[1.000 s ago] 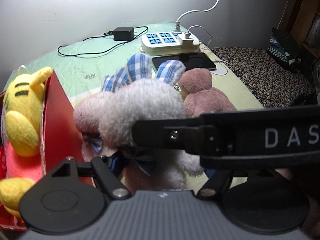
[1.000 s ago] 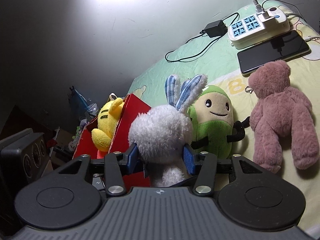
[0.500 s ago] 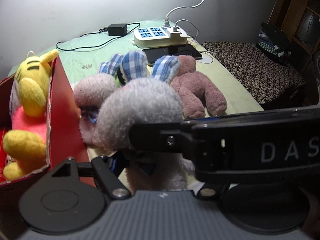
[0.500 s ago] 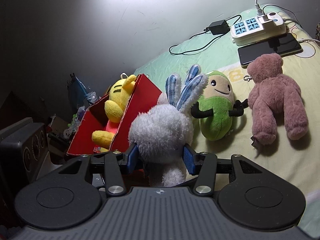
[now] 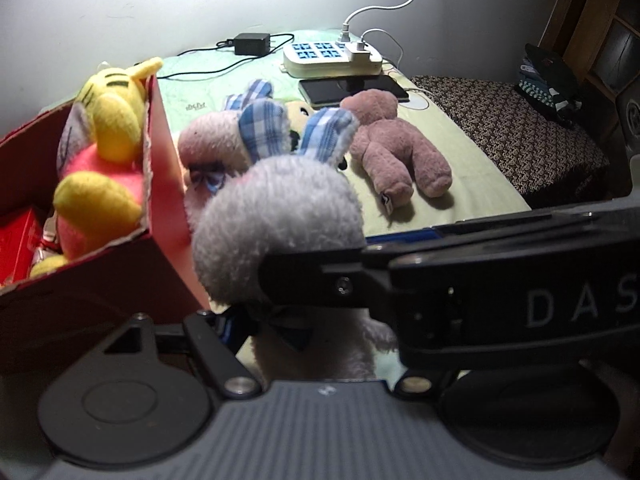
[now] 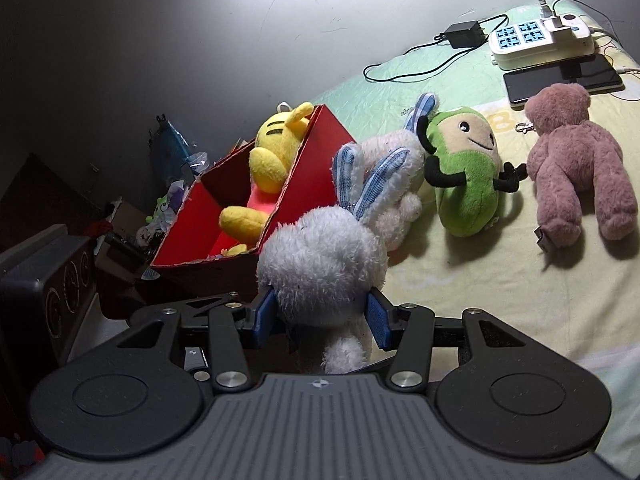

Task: Organize objects
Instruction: 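Lift the white bunny with the right gripper and carry it over the red box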

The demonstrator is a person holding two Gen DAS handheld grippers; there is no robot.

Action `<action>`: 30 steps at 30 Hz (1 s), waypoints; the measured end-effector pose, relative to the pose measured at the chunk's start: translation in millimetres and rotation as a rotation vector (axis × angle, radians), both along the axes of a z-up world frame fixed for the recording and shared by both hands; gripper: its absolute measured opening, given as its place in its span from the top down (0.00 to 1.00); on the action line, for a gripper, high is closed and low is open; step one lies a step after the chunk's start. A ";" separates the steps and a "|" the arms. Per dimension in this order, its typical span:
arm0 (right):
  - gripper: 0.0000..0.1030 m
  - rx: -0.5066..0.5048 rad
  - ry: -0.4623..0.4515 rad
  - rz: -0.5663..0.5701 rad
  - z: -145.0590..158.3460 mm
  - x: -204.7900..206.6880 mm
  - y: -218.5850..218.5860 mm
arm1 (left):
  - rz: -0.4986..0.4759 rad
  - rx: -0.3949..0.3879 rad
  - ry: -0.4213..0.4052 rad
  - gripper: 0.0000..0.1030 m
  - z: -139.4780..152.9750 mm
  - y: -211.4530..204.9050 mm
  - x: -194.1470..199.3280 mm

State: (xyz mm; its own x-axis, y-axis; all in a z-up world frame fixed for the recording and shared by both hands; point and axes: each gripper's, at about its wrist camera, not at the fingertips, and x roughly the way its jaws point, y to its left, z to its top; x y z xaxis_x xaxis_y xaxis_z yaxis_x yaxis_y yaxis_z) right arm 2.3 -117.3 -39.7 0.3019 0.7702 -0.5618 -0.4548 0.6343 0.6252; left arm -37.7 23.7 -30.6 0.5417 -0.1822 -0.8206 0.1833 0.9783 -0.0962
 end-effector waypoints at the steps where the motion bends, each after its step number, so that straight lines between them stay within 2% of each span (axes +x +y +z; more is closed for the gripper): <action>1: 0.50 -0.001 0.001 0.008 0.2 -1.6 2.0 | 0.005 0.001 0.001 0.28 0.1 2.2 -3.3; 18: 0.50 -0.016 0.023 0.215 0.3 -24.2 60.4 | 0.144 0.020 0.032 0.28 3.1 54.6 -53.3; 30: 0.51 0.015 0.013 0.359 14.1 -38.7 119.7 | 0.251 0.028 0.012 0.28 22.6 109.9 -89.2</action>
